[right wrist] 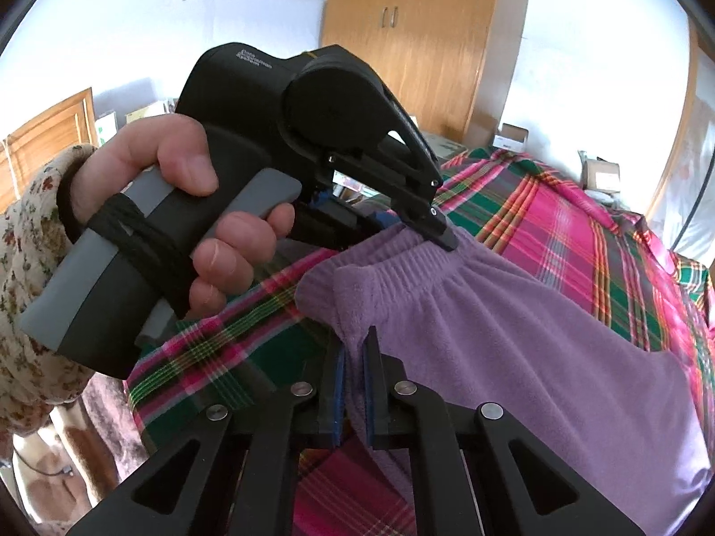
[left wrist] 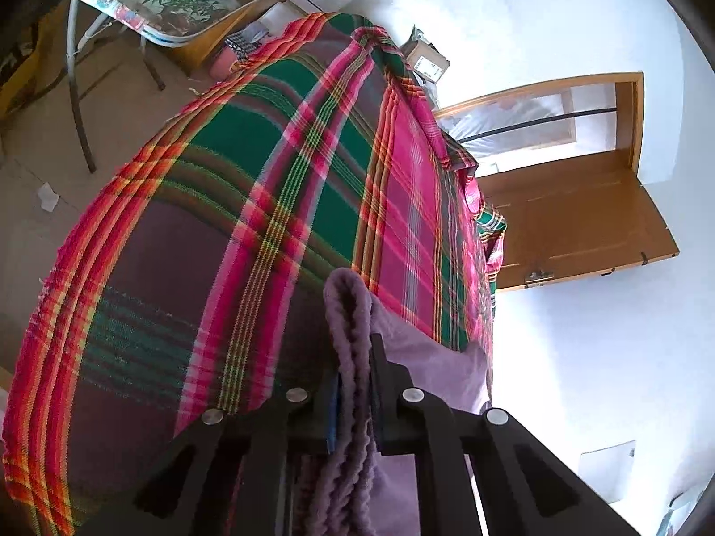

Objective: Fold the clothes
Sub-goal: 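Grasp the waistband with the right gripper while the left gripper grasps beside it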

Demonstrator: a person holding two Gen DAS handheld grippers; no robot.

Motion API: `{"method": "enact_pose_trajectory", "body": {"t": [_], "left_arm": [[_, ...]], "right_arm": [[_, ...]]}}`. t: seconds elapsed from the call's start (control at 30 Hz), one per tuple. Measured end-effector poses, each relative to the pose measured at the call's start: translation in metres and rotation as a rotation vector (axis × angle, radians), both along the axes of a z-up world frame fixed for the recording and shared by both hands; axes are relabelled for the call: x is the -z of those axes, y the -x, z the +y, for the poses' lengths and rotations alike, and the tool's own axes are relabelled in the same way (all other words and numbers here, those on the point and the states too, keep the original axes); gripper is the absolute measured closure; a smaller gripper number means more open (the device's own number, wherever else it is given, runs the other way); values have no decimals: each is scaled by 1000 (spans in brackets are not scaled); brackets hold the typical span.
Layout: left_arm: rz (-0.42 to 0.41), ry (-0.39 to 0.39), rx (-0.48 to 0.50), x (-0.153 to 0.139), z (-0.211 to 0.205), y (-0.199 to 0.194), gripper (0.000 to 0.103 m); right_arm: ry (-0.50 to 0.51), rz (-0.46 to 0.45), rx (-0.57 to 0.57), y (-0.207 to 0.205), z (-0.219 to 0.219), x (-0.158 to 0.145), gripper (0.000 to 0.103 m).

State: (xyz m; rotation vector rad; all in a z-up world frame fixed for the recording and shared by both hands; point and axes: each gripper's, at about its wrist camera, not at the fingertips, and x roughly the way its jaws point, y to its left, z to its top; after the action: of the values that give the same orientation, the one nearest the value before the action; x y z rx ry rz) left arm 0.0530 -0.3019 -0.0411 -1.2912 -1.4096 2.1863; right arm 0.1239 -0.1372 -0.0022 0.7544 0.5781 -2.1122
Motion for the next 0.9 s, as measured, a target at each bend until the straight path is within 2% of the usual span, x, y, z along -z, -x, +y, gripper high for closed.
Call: {"method": "enact_pose_trajectory", "body": {"t": [0.1,0.2,0.27,0.37,0.5,0.9], "left_arm": [[-15,-3,-8,5,3,4,92],[-19,41,-11,0,8,3,91],[-14,96,-5,-9,15,5,91],[-2,95,-7,-17,18,4,91],[20,148,-6,-35,28,1,91],[81,186,5,-84,57,3,91]], "right_arm": [[-13,-3,0,2,-1,4,96],[-1,-12,6,7,2,4,96],[15,-17,8,9,4,2,96],[36,-17,10,10,8,0,96],[87,-9,16,3,20,-15,96],[218,41,69,-10,65,-52,96]]}}
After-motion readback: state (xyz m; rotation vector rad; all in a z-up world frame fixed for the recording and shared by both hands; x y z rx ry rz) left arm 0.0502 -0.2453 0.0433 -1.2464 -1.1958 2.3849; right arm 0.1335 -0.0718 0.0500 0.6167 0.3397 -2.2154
